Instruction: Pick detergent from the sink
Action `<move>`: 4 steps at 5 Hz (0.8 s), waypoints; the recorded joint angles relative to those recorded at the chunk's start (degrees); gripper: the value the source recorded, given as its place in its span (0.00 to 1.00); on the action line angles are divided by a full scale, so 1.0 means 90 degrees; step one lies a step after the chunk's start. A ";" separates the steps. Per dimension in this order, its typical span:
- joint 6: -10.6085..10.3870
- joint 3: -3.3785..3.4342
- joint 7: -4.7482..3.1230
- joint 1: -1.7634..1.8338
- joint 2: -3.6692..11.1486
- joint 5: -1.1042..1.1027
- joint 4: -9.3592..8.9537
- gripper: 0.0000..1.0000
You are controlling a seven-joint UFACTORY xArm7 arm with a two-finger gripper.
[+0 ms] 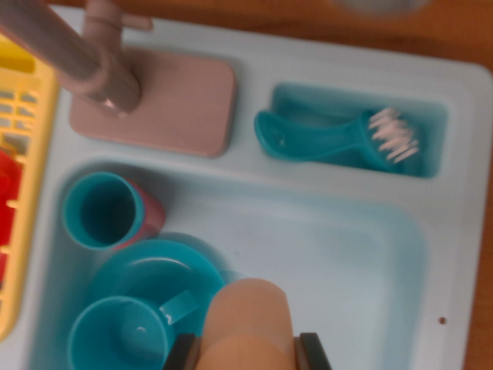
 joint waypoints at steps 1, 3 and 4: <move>0.0301 0.0000 0.0045 -0.0001 -0.0080 -0.0035 0.0224 1.00; 0.0603 0.0000 0.0090 -0.0001 -0.0161 -0.0071 0.0449 1.00; 0.0603 0.0000 0.0090 -0.0001 -0.0161 -0.0071 0.0449 1.00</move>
